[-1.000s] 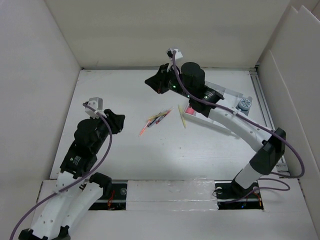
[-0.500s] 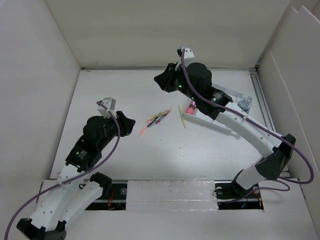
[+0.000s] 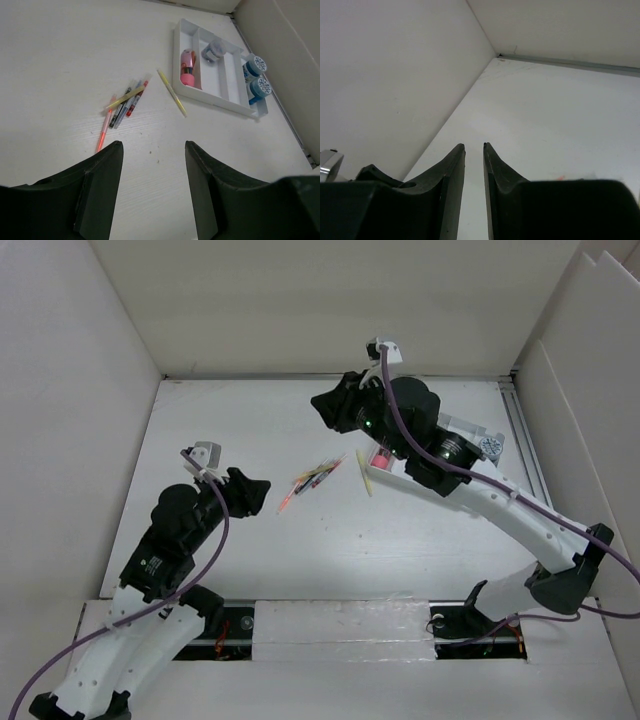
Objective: Organize the desk
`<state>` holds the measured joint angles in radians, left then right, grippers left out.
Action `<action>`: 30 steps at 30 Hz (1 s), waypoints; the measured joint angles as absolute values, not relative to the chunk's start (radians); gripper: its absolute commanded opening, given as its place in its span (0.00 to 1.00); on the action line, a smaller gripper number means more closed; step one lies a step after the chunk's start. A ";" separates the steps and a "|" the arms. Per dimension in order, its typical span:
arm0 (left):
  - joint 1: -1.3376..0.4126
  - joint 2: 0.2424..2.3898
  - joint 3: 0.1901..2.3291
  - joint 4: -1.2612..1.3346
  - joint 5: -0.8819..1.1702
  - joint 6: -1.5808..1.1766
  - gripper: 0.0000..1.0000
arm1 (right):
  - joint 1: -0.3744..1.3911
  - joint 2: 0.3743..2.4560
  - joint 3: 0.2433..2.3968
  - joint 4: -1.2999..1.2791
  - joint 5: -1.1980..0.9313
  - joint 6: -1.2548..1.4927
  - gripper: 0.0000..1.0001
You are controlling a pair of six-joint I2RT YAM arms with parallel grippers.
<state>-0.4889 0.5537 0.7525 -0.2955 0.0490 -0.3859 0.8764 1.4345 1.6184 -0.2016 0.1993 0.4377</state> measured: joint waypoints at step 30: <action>-0.489 0.735 0.803 -0.194 0.117 -0.406 0.51 | 0.775 1.353 1.337 -0.070 0.189 0.419 0.07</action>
